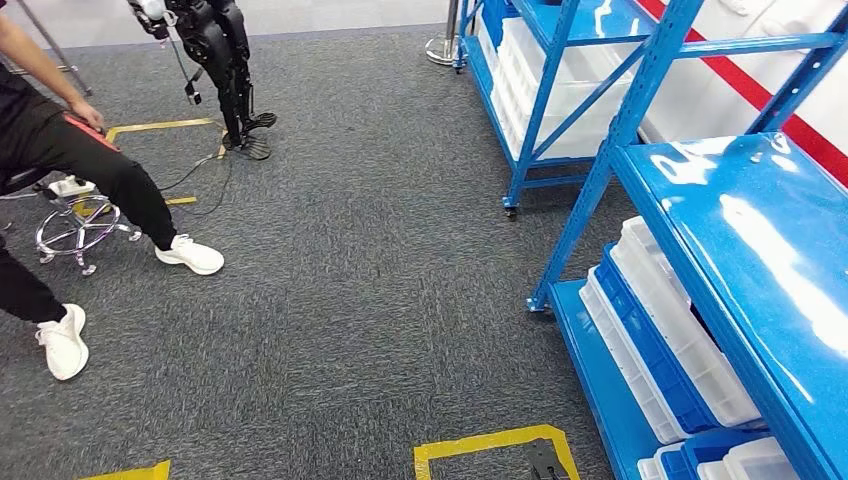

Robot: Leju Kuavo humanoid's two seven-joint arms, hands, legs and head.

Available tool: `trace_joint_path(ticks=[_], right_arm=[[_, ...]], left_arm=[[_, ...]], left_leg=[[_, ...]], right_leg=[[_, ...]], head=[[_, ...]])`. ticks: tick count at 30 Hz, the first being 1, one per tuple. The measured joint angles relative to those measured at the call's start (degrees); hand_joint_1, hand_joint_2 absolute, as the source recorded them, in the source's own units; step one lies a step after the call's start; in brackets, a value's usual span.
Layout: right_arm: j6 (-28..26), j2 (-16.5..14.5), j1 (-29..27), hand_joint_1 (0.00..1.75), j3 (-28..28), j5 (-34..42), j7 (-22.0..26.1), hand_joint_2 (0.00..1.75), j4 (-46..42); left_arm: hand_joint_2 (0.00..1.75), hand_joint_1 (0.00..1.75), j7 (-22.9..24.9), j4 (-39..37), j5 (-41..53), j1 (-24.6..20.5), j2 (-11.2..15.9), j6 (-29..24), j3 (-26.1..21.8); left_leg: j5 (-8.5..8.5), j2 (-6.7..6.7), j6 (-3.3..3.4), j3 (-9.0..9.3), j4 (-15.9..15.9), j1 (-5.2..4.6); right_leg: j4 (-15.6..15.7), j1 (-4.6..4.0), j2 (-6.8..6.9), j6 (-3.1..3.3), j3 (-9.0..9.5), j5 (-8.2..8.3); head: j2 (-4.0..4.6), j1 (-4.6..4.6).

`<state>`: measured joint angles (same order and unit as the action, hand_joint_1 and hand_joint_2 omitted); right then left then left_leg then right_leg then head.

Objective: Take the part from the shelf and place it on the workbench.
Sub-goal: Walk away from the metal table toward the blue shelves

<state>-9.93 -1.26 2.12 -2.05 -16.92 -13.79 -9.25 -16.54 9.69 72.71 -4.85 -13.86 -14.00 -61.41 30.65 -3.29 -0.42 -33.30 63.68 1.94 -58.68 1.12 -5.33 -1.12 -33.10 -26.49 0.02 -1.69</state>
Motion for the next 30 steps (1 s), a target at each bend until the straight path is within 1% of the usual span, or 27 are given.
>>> trace_joint_path(ticks=[1, 2, 4, 5, 7, 8, 9, 10, 11, 12, 13, 14, 15, 16, 17, 18, 19, 20, 22, 23, 24, 25, 26, 27, 28, 29, 30], right_arm=[[0.0, 0.0, 0.1, 0.00, 0.0, 0.1, 0.0, 0.00, 0.0], [0.1, 0.0, 0.1, 0.00, 0.0, 0.2, 0.0, 0.00, 0.0], [0.1, 0.1, -0.1, 0.00, 0.0, 0.3, 0.0, 0.00, 0.0], [0.1, 0.1, -0.2, 0.00, 0.0, 0.3, 0.0, 0.00, 0.0], [0.2, 0.1, -0.2, 0.00, 0.0, 0.4, 0.0, 0.00, 0.0], [0.2, 0.0, 0.0, 0.00, 0.0, 0.4, 0.0, 0.00, 0.0], [0.2, 0.0, 0.2, 0.00, 0.0, 0.4, 0.0, 0.00, 0.0], [0.2, 0.1, 0.3, 0.00, 0.0, 0.5, 0.0, 0.00, 0.0], [0.2, 0.1, 0.3, 0.00, 0.0, 0.5, 0.0, 0.00, 0.0], [0.2, 0.1, 0.2, 0.00, 0.0, 0.5, 0.0, 0.00, 0.0], [0.2, 0.1, 0.1, 0.00, 0.0, 0.6, 0.0, 0.00, 0.0], [0.2, 0.1, 0.1, 0.00, 0.0, 0.6, 0.0, 0.00, 0.0], [0.2, 0.1, 0.2, 0.00, 0.0, 0.7, -0.1, 0.00, 0.0], [0.2, 0.1, 0.4, 0.00, 0.0, 0.8, -0.1, 0.00, 0.0], [0.2, 0.2, 0.5, 0.00, 0.0, 0.9, -0.1, 0.00, 0.0], [0.2, 0.2, 0.5, 0.00, 0.0, 0.9, -0.2, 0.00, 0.0], [0.2, 0.2, 0.4, 0.00, 0.0, 0.9, -0.3, 0.00, 0.0], [0.2, 0.2, 0.3, 0.00, 0.0, 1.0, -0.4, 0.00, 0.0], [0.2, 0.2, 0.1, 0.00, 0.0, 1.0, -0.5, 0.00, 0.0], [0.2, 0.2, 0.2, 0.00, 0.0, 1.0, -0.6, 0.00, 0.0], [0.2, 0.1, 0.3, 0.00, 0.0, 1.0, -0.6, 0.00, 0.0], [0.2, 0.1, 0.4, 0.00, 0.0, 1.0, -0.6, 0.00, 0.0], [0.2, 0.1, 0.3, 0.00, 0.0, 1.0, -0.6, 0.00, 0.0], [0.2, 0.1, 0.2, 0.00, 0.0, 1.0, -0.6, 0.00, 0.0], [0.2, 0.1, 0.1, 0.00, 0.0, 0.9, -0.6, 0.00, 0.0], [0.2, 0.1, 0.1, 0.00, 0.0, 0.9, -0.6, 0.00, 0.0], [0.2, 0.1, 0.1, 0.00, 0.0, 0.8, -0.6, 0.00, 0.0]], left_arm=[[0.00, 0.00, 0.2, 0.0, 0.0, 0.0, 0.0, 0.1, 0.0], [0.00, 0.00, 0.4, 0.0, 0.1, -0.1, 0.0, 0.2, 0.0], [0.00, 0.00, 1.1, 0.0, 0.2, -0.2, 0.0, 0.4, 0.0], [0.00, 0.00, 1.4, 0.0, 0.2, -0.3, 0.0, 0.4, 0.0], [0.00, 0.00, 1.7, 0.0, 0.2, -0.3, 0.1, 0.4, 0.0], [0.00, 0.00, 1.8, 0.0, 0.2, -0.3, 0.1, 0.4, 0.0], [0.00, 0.00, 1.9, 0.0, 0.2, -0.3, 0.1, 0.4, 0.0], [0.00, 0.00, 2.0, 0.0, 0.2, -0.3, 0.1, 0.4, 0.0], [0.00, 0.00, 2.1, 0.0, 0.2, -0.3, 0.1, 0.4, 0.0], [0.00, 0.00, 2.1, 0.0, 0.2, -0.3, 0.1, 0.4, 0.0], [0.00, 0.00, 2.1, 0.0, 0.3, -0.4, 0.1, 0.4, 0.0], [0.00, 0.00, 2.1, 0.0, 0.4, -0.5, 0.1, 0.5, 0.0], [0.00, 0.00, 2.1, 0.0, 0.5, -0.5, 0.1, 0.6, 0.0], [0.00, 0.00, 2.2, 0.0, 0.6, -0.5, 0.1, 0.6, 0.0], [0.00, 0.00, 2.2, 0.0, 0.7, -0.6, 0.1, 0.8, 0.0], [0.00, 0.00, 2.3, 0.0, 0.8, -0.7, 0.1, 0.9, 0.0], [0.00, 0.00, 2.4, 0.0, 0.9, -0.8, 0.0, 0.9, 0.0], [0.00, 0.00, 2.5, 0.0, 1.0, -0.9, 0.0, 1.0, 0.0], [0.00, 0.00, 2.5, 0.0, 1.1, -1.0, -0.1, 1.0, 0.1], [0.00, 0.00, 2.5, 0.0, 1.1, -1.0, -0.1, 1.0, 0.1], [0.00, 0.00, 2.5, 0.0, 1.1, -0.9, -0.1, 1.0, 0.1], [0.00, 0.00, 2.6, 0.0, 1.1, -0.8, -0.1, 1.0, 0.1], [0.00, 0.00, 2.6, 0.0, 1.1, -0.8, -0.1, 1.0, 0.1], [0.00, 0.00, 2.6, 0.0, 1.1, -0.7, 0.0, 1.0, 0.1], [0.00, 0.00, 2.7, 0.0, 1.1, -0.8, 0.0, 1.0, 0.1], [0.00, 0.00, 2.7, 0.0, 1.1, -0.8, 0.0, 1.0, 0.1], [0.00, 0.00, 2.7, 0.0, 1.1, -0.8, 0.1, 1.0, 0.1]], left_leg=[[-0.73, -1.21, 0.02, 0.94, -2.3, 0.13], [-0.81, -2.00, 0.18, 1.30, -3.2, 0.08], [-0.93, -0.96, 0.96, 1.31, -3.5, -0.36], [-1.14, -0.29, 1.47, 1.42, -3.8, -0.47], [-1.48, 1.33, 2.38, 1.65, -4.3, -0.53], [-1.50, 2.21, 2.64, 1.72, -4.4, -0.67], [-1.47, 3.16, 2.82, 1.72, -4.5, -0.79], [-1.41, 4.06, 2.89, 1.70, -4.5, -0.90], [-1.35, 4.90, 2.92, 1.71, -4.5, -0.97], [-1.28, 5.64, 2.91, 1.75, -4.5, -1.00], [-1.19, 6.34, 2.83, 1.84, -4.5, -1.01], [-1.07, 7.00, 2.69, 2.00, -4.5, -1.04], [-0.87, 7.61, 2.42, 2.16, -4.5, -1.19], [-0.66, 8.18, 2.10, 2.36, -4.5, -1.33], [-0.46, 8.73, 1.78, 2.58, -4.5, -1.46], [-0.30, 9.30, 1.49, 2.80, -4.6, -1.55], [-0.17, 9.83, 1.21, 3.08, -4.8, -1.50], [0.04, 9.60, 0.91, 3.28, -4.7, -1.36], [1.79, 6.94, 0.44, 2.52, -2.3, -1.06], [3.45, 5.13, 0.34, 1.18, 0.6, -0.94], [5.32, 3.92, 0.31, -0.63, 4.3, -0.92], [6.77, 3.42, 0.27, -2.55, 7.8, -0.90], [7.31, 3.21, 0.21, -4.02, 10.2, -0.87], [6.63, 3.14, 0.16, -4.57, 10.6, -0.79], [4.88, 3.01, 0.12, -4.11, 8.9, -0.65], [2.58, 2.45, 0.04, -2.82, 5.6, -0.41], [0.68, 1.08, -0.06, -1.33, 2.0, -0.08]], right_leg=[[-0.3, -0.07, -0.68, -0.34, -0.31, -0.04], [-0.4, -0.15, -1.33, -0.78, -0.67, -0.01], [-0.3, -0.05, -2.49, -1.66, -1.28, 0.31], [-0.5, 0.01, -2.07, -1.93, -1.62, 0.33], [-3.9, 0.05, 0.90, -1.98, -3.65, -1.05], [-7.3, 0.04, 2.77, -1.86, -5.36, -2.37], [-11.2, 0.04, 3.88, -1.81, -7.35, -3.81], [-14.4, 0.06, 4.36, -1.90, -9.00, -4.84], [-16.2, 0.10, 4.61, -2.12, -9.84, -5.19], [-15.7, 0.13, 4.81, -2.45, -9.58, -4.76], [-13.0, 0.14, 5.25, -2.83, -8.08, -3.62], [-8.8, 0.07, 6.51, -3.10, -5.69, -2.21], [-4.9, -0.18, 8.09, -3.07, -3.49, -1.08], [-1.9, -0.47, 9.35, -2.80, -1.78, -0.31], [-0.4, -0.79, 10.15, -2.37, -0.94, -0.02], [-0.2, -1.07, 9.95, -1.92, -1.01, -0.05], [-0.1, -1.14, 9.20, -1.52, -0.94, 0.02], [0.1, -0.81, 8.49, -1.14, -0.85, 0.14], [0.6, -0.15, 7.11, -0.24, -0.42, 0.43], [0.7, 0.12, 6.40, 0.17, -0.35, 0.51], [0.7, -0.01, 5.66, 0.47, -0.34, 0.52], [0.7, -0.08, 4.84, 0.68, -0.33, 0.50], [0.7, -0.16, 3.99, 0.71, -0.30, 0.48], [0.6, -0.19, 3.13, 0.71, -0.25, 0.47], [0.6, -0.16, 2.25, 0.69, -0.16, 0.46], [0.5, -0.11, 1.40, 0.59, -0.08, 0.42], [0.3, -0.11, 0.62, 0.39, -0.13, 0.32]], head=[[0.00, -0.06], [0.00, -0.09], [0.00, -0.13], [0.00, -0.11], [0.00, -0.23], [0.00, -0.29], [0.00, -0.33], [0.00, -0.32], [0.00, -0.32], [0.00, -0.33], [0.00, -0.34], [0.00, -0.35], [0.00, -0.34], [0.00, -0.31], [0.00, -0.29], [0.00, -0.26], [0.00, -0.25], [0.00, -0.23], [0.00, -0.15], [0.00, -0.08], [0.00, -0.03], [0.00, 0.02], [0.00, 0.04], [0.00, 0.04], [0.00, 0.05], [0.00, 0.05], [0.00, 0.05]])
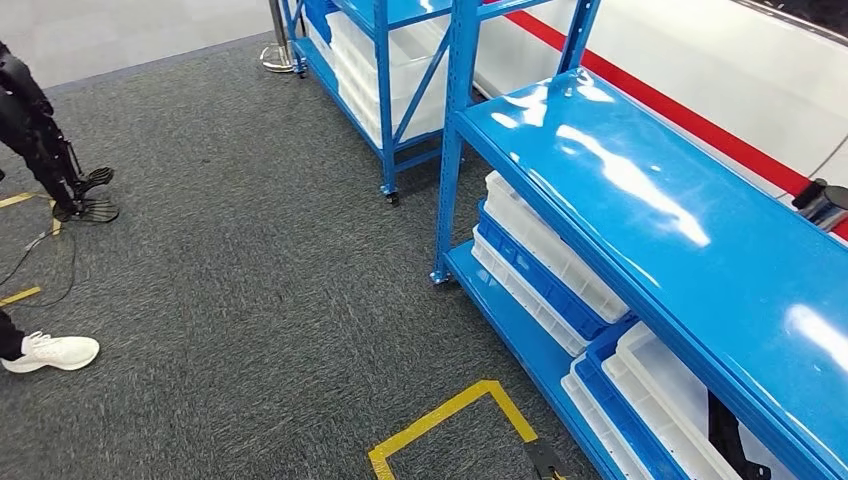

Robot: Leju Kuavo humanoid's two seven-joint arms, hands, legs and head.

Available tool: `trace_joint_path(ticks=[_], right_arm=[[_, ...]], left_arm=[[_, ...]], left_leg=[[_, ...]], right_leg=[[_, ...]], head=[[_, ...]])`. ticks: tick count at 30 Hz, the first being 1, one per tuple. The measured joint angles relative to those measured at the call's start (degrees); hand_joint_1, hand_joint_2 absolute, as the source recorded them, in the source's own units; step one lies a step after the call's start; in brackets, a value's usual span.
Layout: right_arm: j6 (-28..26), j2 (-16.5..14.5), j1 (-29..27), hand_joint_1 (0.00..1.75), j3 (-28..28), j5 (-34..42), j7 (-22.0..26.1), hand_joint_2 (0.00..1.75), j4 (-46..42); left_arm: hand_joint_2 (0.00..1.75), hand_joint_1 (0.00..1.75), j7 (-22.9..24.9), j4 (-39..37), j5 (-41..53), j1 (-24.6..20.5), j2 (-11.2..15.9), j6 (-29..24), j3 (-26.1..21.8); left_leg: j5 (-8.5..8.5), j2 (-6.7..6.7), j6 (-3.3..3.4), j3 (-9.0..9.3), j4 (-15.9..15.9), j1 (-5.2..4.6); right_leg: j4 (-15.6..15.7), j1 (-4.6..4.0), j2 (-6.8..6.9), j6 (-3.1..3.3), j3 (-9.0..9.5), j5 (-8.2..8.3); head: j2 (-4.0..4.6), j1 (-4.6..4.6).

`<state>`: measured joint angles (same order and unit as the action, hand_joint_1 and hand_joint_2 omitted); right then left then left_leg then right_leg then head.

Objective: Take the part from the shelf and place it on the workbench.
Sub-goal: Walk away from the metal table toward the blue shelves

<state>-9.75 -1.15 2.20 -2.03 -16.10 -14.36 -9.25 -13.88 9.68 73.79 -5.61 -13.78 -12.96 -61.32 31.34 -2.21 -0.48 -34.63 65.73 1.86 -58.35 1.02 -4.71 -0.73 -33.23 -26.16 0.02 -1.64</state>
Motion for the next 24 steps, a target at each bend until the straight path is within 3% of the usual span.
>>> trace_joint_path(ticks=[1, 3, 5, 7, 9, 11, 12, 13, 14, 16, 18, 20, 22, 24], right_arm=[[0.0, 0.0, 0.1, 0.00, 0.0, -0.1, 0.0, 0.00, 0.0], [0.0, 0.1, 0.1, 0.00, 0.0, -0.2, 0.0, 0.00, 0.0], [0.0, 0.2, -0.1, 0.00, 0.0, -0.3, -0.1, 0.00, 0.0], [0.0, 0.2, -0.2, 0.00, 0.0, -0.4, -0.1, 0.00, 0.0], [0.0, 0.1, 0.0, 0.00, 0.0, -0.5, -0.2, 0.00, 0.0], [0.0, 0.2, 0.2, 0.00, 0.0, -0.5, -0.2, 0.00, 0.0], [0.0, 0.2, 0.1, 0.00, 0.0, -0.5, -0.2, 0.00, 0.0], [0.0, 0.2, 0.0, 0.00, 0.0, -0.5, -0.2, 0.00, 0.0], [0.0, 0.2, 0.0, 0.00, 0.0, -0.5, -0.2, 0.00, 0.0], [0.2, 0.2, 0.2, 0.00, 0.0, -0.2, -0.1, 0.00, 0.0], [1.0, 0.2, 0.4, 0.00, 0.3, 1.1, 0.2, 0.00, 0.0], [2.2, 0.1, 0.2, 0.00, 1.0, 3.0, 0.6, 0.00, 0.0], [3.6, -0.2, -0.1, 0.00, 2.2, 4.7, 0.6, 0.00, 0.0], [4.9, -0.8, 0.0, 0.00, 3.5, 6.1, 0.2, 0.00, 0.0]], left_arm=[[0.00, 0.00, 0.0, 0.0, 0.0, 0.0, 0.0, 0.0, 0.0], [0.00, 0.00, 0.0, 0.0, -0.1, 0.0, 0.0, 0.0, 0.0], [0.00, 0.00, 0.1, 0.0, -0.1, -0.1, 0.0, 0.0, 0.0], [0.00, 0.00, 0.2, 0.0, -0.1, -0.2, 0.0, 0.0, 0.0], [0.00, 0.00, 0.2, 0.0, -0.1, -0.2, 0.0, 0.0, 0.0], [0.00, 0.00, 0.2, 0.0, -0.1, -0.1, 0.0, 0.0, 0.0], [0.00, 0.00, 0.3, 0.0, -0.1, -0.1, 0.0, 0.0, 0.0], [0.00, 0.00, 0.3, 0.0, -0.1, -0.1, 0.0, 0.0, 0.0], [0.00, 0.00, 0.3, 0.0, -0.1, -0.2, 0.0, 0.0, 0.0], [0.00, 0.00, 0.2, 0.0, -0.1, -0.1, 0.0, -0.1, 0.0], [0.00, 0.00, -0.1, 0.0, -0.1, -0.1, 0.0, -0.1, 0.0], [0.00, 0.00, -0.1, 0.0, -0.1, 0.0, -0.1, -0.1, 0.0], [0.00, 0.00, -0.1, 0.0, 0.0, 0.0, -0.2, 0.1, 0.0], [0.00, 0.00, 0.0, 0.0, 0.1, 0.1, -0.1, 0.2, 0.1]], left_leg=[[-1.25, -1.31, 0.02, 1.16, -2.8, 0.23], [-1.73, -2.76, 0.45, 1.96, -5.0, 0.14], [-1.95, -1.49, 1.42, 2.01, -5.3, -0.23], [-2.24, -0.10, 2.40, 2.26, -5.8, -0.32], [-2.27, 1.55, 3.01, 2.39, -6.1, -0.62], [-2.15, 3.31, 3.23, 2.40, -6.1, -0.93], [-2.07, 4.05, 3.25, 2.44, -6.1, -1.01], [-1.98, 4.74, 3.22, 2.53, -6.1, -1.04], [-1.86, 5.40, 3.12, 2.67, -6.1, -1.06], [-1.45, 6.59, 2.65, 3.02, -6.0, -1.28], [-1.05, 7.66, 2.07, 3.46, -6.2, -1.57], [-0.76, 8.54, 1.50, 4.04, -6.5, -1.57], [0.36, 6.81, 0.90, 3.86, -5.2, -1.31], [3.39, 3.65, 0.59, 1.20, 0.4, -1.13]], right_leg=[[-0.3, -0.09, -0.78, -0.31, -0.21, -0.13], [-0.6, -0.16, -2.05, -1.14, -0.84, -0.15], [-0.6, 0.00, -2.85, -1.93, -1.51, 0.07], [-2.5, -0.05, -0.67, -2.10, -2.81, -0.72], [-9.1, -0.15, 2.68, -1.68, -6.11, -3.32], [-15.9, -0.10, 3.87, -1.57, -9.62, -5.54], [-17.0, -0.08, 4.06, -1.74, -10.10, -5.58], [-15.7, -0.07, 4.25, -2.05, -9.37, -4.77], [-12.4, -0.08, 4.72, -2.38, -7.57, -3.38], [-4.6, -0.47, 7.33, -2.53, -3.16, -1.03], [-1.0, -1.08, 8.77, -1.93, -1.16, -0.44], [-0.7, -1.13, 7.47, -1.22, -1.12, -0.40], [-0.3, -0.54, 6.22, -0.47, -0.73, -0.27], [-0.2, -0.21, 4.92, 0.29, -0.38, -0.23]], head=[[0.00, -0.03], [0.00, -0.09], [0.00, -0.11], [0.00, -0.18], [0.00, -0.29], [0.00, -0.33], [0.00, -0.33], [0.00, -0.34], [0.00, -0.34], [0.00, -0.33], [0.00, -0.28], [0.00, -0.25], [0.00, -0.15], [0.00, -0.03]])
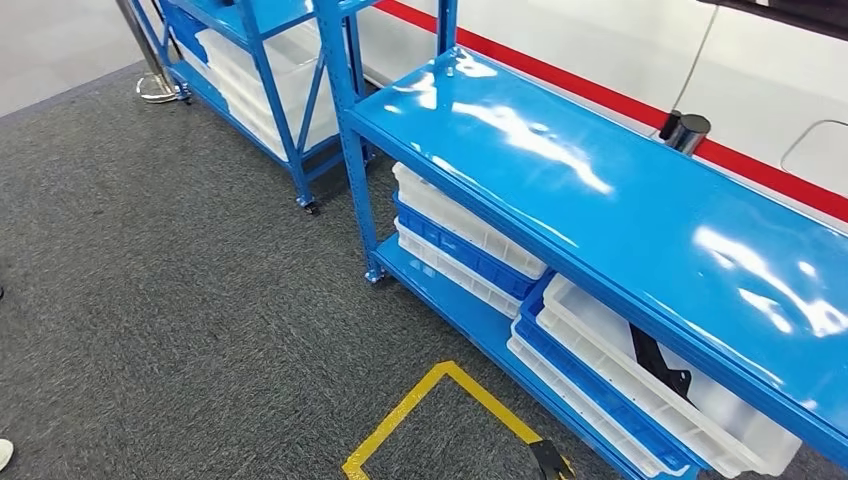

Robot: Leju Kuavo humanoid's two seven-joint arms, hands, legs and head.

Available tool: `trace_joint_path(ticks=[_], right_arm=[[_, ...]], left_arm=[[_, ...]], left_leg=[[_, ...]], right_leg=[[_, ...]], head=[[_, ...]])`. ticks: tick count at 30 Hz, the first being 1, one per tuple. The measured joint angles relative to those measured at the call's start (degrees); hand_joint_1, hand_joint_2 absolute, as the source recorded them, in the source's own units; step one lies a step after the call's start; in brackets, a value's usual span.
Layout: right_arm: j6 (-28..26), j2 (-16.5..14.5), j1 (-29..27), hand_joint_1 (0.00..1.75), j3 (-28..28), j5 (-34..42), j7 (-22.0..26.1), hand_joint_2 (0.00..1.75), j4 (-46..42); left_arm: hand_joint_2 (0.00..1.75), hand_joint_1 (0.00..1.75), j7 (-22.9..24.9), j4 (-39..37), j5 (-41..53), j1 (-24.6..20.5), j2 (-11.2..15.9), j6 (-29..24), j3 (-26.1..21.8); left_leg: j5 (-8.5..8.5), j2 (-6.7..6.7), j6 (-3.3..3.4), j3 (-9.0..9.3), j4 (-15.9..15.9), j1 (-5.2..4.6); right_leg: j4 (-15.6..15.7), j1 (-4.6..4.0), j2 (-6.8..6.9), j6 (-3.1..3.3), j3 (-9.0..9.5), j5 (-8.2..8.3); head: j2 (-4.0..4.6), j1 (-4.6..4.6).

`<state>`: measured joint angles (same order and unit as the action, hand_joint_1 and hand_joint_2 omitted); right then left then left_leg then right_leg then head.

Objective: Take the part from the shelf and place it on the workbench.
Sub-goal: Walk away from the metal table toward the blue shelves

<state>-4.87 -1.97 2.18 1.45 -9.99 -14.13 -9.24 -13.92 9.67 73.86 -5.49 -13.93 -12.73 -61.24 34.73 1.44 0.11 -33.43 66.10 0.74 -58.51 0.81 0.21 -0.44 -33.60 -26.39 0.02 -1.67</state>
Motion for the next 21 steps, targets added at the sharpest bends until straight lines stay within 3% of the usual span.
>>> trace_joint_path(ticks=[2, 3, 4, 5, 7, 9, 11, 12, 14, 16, 18, 19, 21], right_arm=[[0.9, -0.6, 0.1, 0.00, 1.0, 0.7, -0.5, 0.00, 0.0], [1.1, -0.9, 0.1, 0.00, 1.4, 0.9, -0.7, 0.00, 0.0], [1.2, -1.1, 0.0, 0.00, 1.6, 0.9, -0.8, 0.00, 0.0], [1.3, -1.2, -0.1, 0.00, 1.8, 1.0, -0.9, 0.00, 0.0], [1.3, -1.5, -0.1, 0.00, 2.2, 1.0, -1.0, 0.00, 0.0], [1.3, -1.6, 0.1, 0.00, 2.5, 1.0, -1.1, 0.00, 0.0], [1.3, -1.6, -0.1, 0.00, 2.7, 1.0, -1.1, 0.00, 0.0], [1.3, -1.6, -0.3, 0.00, 2.8, 1.0, -1.1, 0.00, 0.0], [1.3, -1.7, -0.4, 0.00, 2.8, 1.0, -1.2, 0.00, 0.0], [1.3, -1.7, -0.1, 0.00, 2.8, 0.9, -1.2, 0.00, 0.1], [1.3, -1.8, 0.0, 0.00, 2.8, 0.9, -1.2, 0.00, 0.1], [1.3, -1.8, -0.1, 0.00, 2.8, 0.9, -1.2, 0.00, 0.1], [1.3, -1.8, -0.3, 0.00, 2.9, 0.9, -1.2, 0.00, 0.1]], left_arm=[[0.00, 0.00, 0.0, 0.0, 0.0, 0.3, 0.1, 0.1, 0.1], [0.00, 0.00, 0.1, 0.0, 0.0, 0.4, 0.1, 0.1, 0.2], [0.00, 0.00, 0.1, 0.0, 0.0, 0.5, 0.1, 0.1, 0.2], [0.00, 0.00, 0.1, 0.0, 0.0, 0.5, 0.2, 0.1, 0.3], [0.00, 0.00, 0.1, 0.0, 0.0, 0.5, 0.2, 0.1, 0.4], [0.00, 0.00, 0.1, 0.0, 0.1, 0.5, 0.3, 0.1, 0.4], [0.00, 0.00, 0.1, 0.0, 0.1, 0.5, 0.3, 0.1, 0.5], [0.00, 0.00, 0.1, 0.0, 0.1, 0.4, 0.2, 0.1, 0.5], [0.00, 0.00, 0.1, 0.0, 0.1, 0.4, 0.2, 0.2, 0.5], [0.00, 0.00, 0.1, 0.0, 0.1, 0.5, 0.2, 0.2, 0.5], [0.00, 0.00, 0.1, 0.0, 0.1, 0.6, 0.3, 0.2, 0.5], [0.00, 0.00, 0.1, 0.0, 0.1, 0.6, 0.3, 0.2, 0.5], [0.00, 0.00, 0.1, 0.0, 0.1, 0.6, 0.3, 0.2, 0.5]], left_leg=[[2.75, -1.32, -0.11, -3.96, 7.1, 0.01], [2.79, -1.53, -0.14, -5.20, 8.9, 0.01], [1.57, -1.63, -0.14, -5.35, 8.4, 0.06], [-0.55, -1.95, -0.13, -4.47, 5.8, 0.17], [-4.67, -4.26, -0.15, -1.44, -1.5, 0.61], [-6.01, -6.06, 0.04, 0.19, -5.5, 0.76], [-6.07, -5.19, 0.74, 0.36, -5.9, 0.49], [-6.24, -4.53, 1.21, 0.50, -6.2, 0.42], [-6.58, -3.06, 2.06, 0.83, -6.9, 0.42], [-6.56, -1.42, 2.54, 0.95, -7.1, 0.18], [-6.39, 0.27, 2.68, 0.97, -7.1, 0.05], [-6.28, 1.04, 2.63, 1.03, -7.1, 0.03], [-6.01, 2.41, 2.31, 1.33, -7.1, 0.03]], right_leg=[[0.0, -0.16, -1.55, 0.36, 0.08, -0.05], [0.0, -0.22, -2.38, 0.38, 0.15, -0.08], [-0.1, -0.22, -3.22, 0.37, 0.28, -0.09], [-0.1, -0.18, -4.08, 0.35, 0.43, -0.11], [-0.3, -0.27, -5.67, 0.06, 0.51, -0.28], [-0.5, -0.43, -6.97, -0.55, 0.18, -0.41], [-0.4, -0.28, -8.15, -1.28, -0.35, -0.27], [-0.5, -0.23, -7.85, -1.55, -0.62, -0.30], [-3.2, -0.28, -5.07, -1.74, -2.19, -1.65], [-9.9, -0.23, -1.85, -1.55, -5.64, -4.56], [-15.6, 0.01, -0.96, -1.81, -8.57, -6.37], [-15.6, 0.14, -0.71, -2.23, -8.55, -6.05], [-9.5, 0.34, 0.61, -3.17, -5.25, -3.54]], head=[[0.00, 0.03], [0.00, 0.03], [0.00, 0.03], [0.00, 0.03], [0.00, 0.02], [0.00, -0.03], [0.00, -0.07], [0.00, -0.06], [0.00, -0.22], [0.00, -0.38], [0.00, -0.39], [0.00, -0.39], [0.00, -0.39]])
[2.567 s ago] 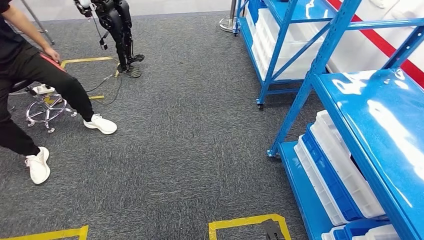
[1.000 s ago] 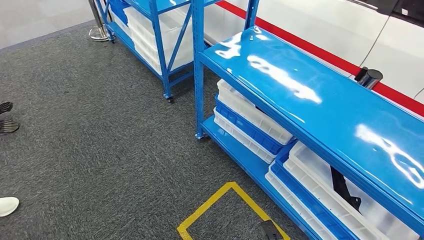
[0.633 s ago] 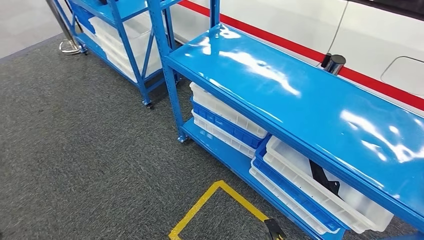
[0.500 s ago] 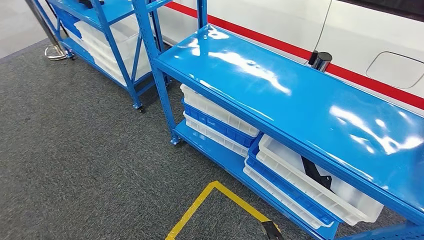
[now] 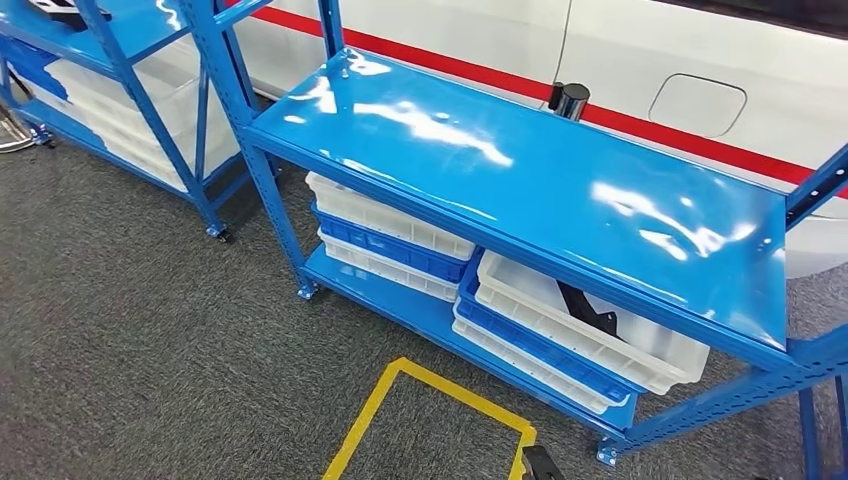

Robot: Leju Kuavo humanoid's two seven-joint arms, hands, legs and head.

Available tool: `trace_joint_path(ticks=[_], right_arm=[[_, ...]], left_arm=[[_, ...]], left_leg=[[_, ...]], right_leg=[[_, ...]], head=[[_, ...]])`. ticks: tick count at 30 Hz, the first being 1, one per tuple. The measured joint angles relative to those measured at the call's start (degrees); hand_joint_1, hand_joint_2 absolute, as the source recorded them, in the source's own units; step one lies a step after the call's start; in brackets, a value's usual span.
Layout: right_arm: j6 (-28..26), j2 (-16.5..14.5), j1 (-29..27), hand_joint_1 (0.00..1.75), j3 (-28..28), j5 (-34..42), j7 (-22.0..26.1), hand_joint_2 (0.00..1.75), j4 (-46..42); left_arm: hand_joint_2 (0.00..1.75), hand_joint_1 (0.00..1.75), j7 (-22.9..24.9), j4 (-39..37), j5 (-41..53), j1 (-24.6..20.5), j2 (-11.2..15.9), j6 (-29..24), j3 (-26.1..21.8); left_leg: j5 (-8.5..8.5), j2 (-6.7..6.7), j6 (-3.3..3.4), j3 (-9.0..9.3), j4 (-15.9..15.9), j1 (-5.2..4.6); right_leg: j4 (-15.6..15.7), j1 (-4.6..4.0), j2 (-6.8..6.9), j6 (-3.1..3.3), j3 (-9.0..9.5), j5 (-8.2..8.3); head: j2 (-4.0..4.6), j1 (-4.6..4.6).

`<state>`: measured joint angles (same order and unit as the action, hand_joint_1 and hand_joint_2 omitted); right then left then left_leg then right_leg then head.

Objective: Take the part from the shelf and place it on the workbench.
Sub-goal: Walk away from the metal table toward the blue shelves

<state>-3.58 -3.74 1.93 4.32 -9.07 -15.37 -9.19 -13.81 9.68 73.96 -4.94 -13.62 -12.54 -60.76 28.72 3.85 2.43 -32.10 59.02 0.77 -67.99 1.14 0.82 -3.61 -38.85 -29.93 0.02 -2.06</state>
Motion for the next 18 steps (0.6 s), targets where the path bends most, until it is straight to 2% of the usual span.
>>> trace_joint_path(ticks=[1, 3, 4, 5, 6, 7, 8, 9, 10, 11, 12, 13, 14, 15, 16, 17, 18], right_arm=[[0.0, 0.0, 0.1, 0.00, 0.0, 0.0, 0.0, 0.00, 0.0], [0.0, -0.1, 0.3, 0.00, 0.0, 0.0, 0.0, 0.00, 0.0], [0.0, -0.1, 0.4, 0.00, 0.0, 0.0, 0.0, 0.00, 0.0], [0.0, -0.1, 0.3, 0.00, 0.0, 0.0, -0.1, 0.00, 0.0], [0.1, -0.1, 0.3, 0.00, 0.0, 0.0, -0.2, 0.00, 0.0], [0.2, -0.2, 0.2, 0.00, 0.0, 0.0, -0.4, 0.00, 0.0], [0.3, -0.2, 0.2, 0.00, 0.1, 0.0, -0.6, 0.00, 0.0], [0.4, -0.3, 0.3, 0.00, 0.1, 0.1, -0.8, 0.00, 0.0], [0.5, -0.4, 0.4, 0.00, 0.2, 0.1, -1.0, 0.00, 0.0], [0.5, -0.6, 0.5, 0.00, 0.2, 0.1, -1.2, 0.00, 0.0], [0.5, -0.8, 0.5, 0.00, 0.3, 0.1, -1.5, 0.00, 0.0], [0.5, -0.9, 0.5, 0.00, 0.3, 0.2, -1.7, 0.00, 0.0], [0.5, -1.0, 0.4, 0.00, 0.3, 0.2, -2.0, 0.00, 0.0], [0.5, -1.2, 0.3, 0.00, 0.3, 0.2, -2.2, 0.00, 0.0], [0.5, -1.2, 0.4, 0.00, 0.4, 0.2, -2.3, 0.00, 0.0], [0.5, -1.3, 0.4, 0.00, 0.4, 0.3, -2.4, 0.00, 0.0], [0.5, -1.3, 0.5, 0.00, 0.4, 0.3, -2.5, 0.00, 0.0]], left_arm=[[0.00, 0.00, 0.0, 0.0, 0.0, 0.0, 0.0, 0.0, 0.0], [0.00, 0.00, 0.0, 0.0, 0.0, 0.0, 0.0, 0.0, 0.0], [0.00, 0.00, 0.0, 0.0, 0.0, 0.0, 0.0, 0.0, 0.0], [0.00, 0.00, 0.0, 0.0, 0.0, -0.1, 0.0, 0.0, 0.0], [0.00, 0.00, 0.0, 0.0, 0.0, -0.2, 0.0, 0.0, 0.0], [0.00, 0.00, 0.0, 0.0, 0.0, -0.2, -0.1, 0.0, 0.0], [0.00, 0.00, 0.1, 0.0, 0.0, -0.2, -0.1, 0.0, 0.1], [0.00, 0.00, 0.1, 0.0, 0.0, -0.2, -0.1, 0.1, 0.1], [0.00, 0.00, 0.2, 0.0, 0.1, -0.2, -0.1, 0.1, 0.1], [0.00, 0.00, 0.2, 0.0, 0.1, -0.1, -0.1, 0.1, 0.2], [0.00, 0.00, 0.3, 0.0, 0.1, 0.0, -0.1, 0.1, 0.2], [0.00, 0.00, 0.3, 0.0, 0.1, 0.0, -0.1, 0.1, 0.2], [0.00, 0.00, 0.3, 0.0, 0.2, 0.0, -0.1, 0.1, 0.2], [0.00, 0.00, 0.3, 0.0, 0.3, 0.0, 0.0, 0.1, 0.2], [0.00, 0.00, 0.3, 0.0, 0.4, 0.0, 0.0, 0.1, 0.2], [0.00, 0.00, 0.3, 0.0, 0.4, 0.0, 0.0, 0.1, 0.2], [0.00, 0.00, 0.3, 0.0, 0.5, 0.0, 0.1, 0.1, 0.3]], left_leg=[[0.22, 0.60, -0.27, 0.22, 0.0, -0.13], [0.76, 1.77, -1.00, 0.79, 0.1, -0.46], [0.99, 2.37, -1.33, 1.11, 0.0, -0.58], [1.21, 3.03, -1.66, 1.46, -0.1, -0.57], [1.47, 3.11, -2.01, 1.73, 0.0, -0.37], [2.03, 2.30, -2.33, 1.73, 0.5, -0.16], [3.14, 0.86, -2.58, 1.19, 2.1, 0.04], [4.78, -1.00, -2.76, -0.03, 4.9, 0.22], [6.65, -2.58, -2.81, -1.83, 8.6, 0.26], [8.24, -3.42, -2.86, -3.81, 12.3, 0.27], [8.92, -3.83, -2.92, -5.43, 15.1, 0.28], [8.41, -3.99, -2.96, -6.22, 15.9, 0.32], [6.82, -4.11, -2.96, -6.02, 14.6, 0.40], [4.46, -4.54, -2.94, -4.89, 11.4, 0.56], [2.31, -5.68, -2.92, -3.46, 7.7, 0.79], [0.81, -6.83, -2.89, -2.20, 4.4, 0.96], [0.02, -7.73, -2.81, -1.37, 2.2, 1.01]], right_leg=[[3.9, -0.03, 1.67, -0.17, 2.13, 1.34], [8.6, -0.42, 4.04, 0.25, 4.81, 2.79], [8.9, -0.68, 4.25, 0.66, 4.94, 2.90], [9.0, -0.83, 3.51, 1.01, 4.92, 2.93], [9.1, -0.50, 2.70, 1.37, 5.02, 2.96], [9.2, -0.23, 1.93, 1.76, 5.16, 3.04], [9.4, 0.08, 1.18, 2.28, 5.41, 3.12], [9.5, 0.33, 0.40, 2.74, 5.64, 3.16], [9.5, 0.18, -0.33, 3.09, 5.66, 3.14], [9.5, 0.07, -1.15, 3.33, 5.70, 3.10], [9.5, -0.01, -2.06, 3.38, 5.79, 3.06], [9.4, -0.06, -3.00, 3.38, 5.92, 3.03], [9.4, -0.06, -3.90, 3.36, 6.07, 3.01], [9.4, -0.03, -4.83, 3.28, 6.23, 2.96], [9.3, -0.02, -5.63, 3.13, 6.30, 2.89], [9.2, -0.17, -6.40, 2.90, 6.23, 2.77], [9.1, -0.26, -7.03, 2.58, 6.06, 2.69]], head=[[0.00, 0.00], [0.00, 0.09], [0.00, 0.14], [0.00, 0.19], [0.00, 0.22], [0.00, 0.25], [0.00, 0.31], [0.00, 0.38], [0.00, 0.44], [0.00, 0.48], [0.00, 0.48], [0.00, 0.48], [0.00, 0.49], [0.00, 0.49], [0.00, 0.48], [0.00, 0.44], [0.00, 0.41]])
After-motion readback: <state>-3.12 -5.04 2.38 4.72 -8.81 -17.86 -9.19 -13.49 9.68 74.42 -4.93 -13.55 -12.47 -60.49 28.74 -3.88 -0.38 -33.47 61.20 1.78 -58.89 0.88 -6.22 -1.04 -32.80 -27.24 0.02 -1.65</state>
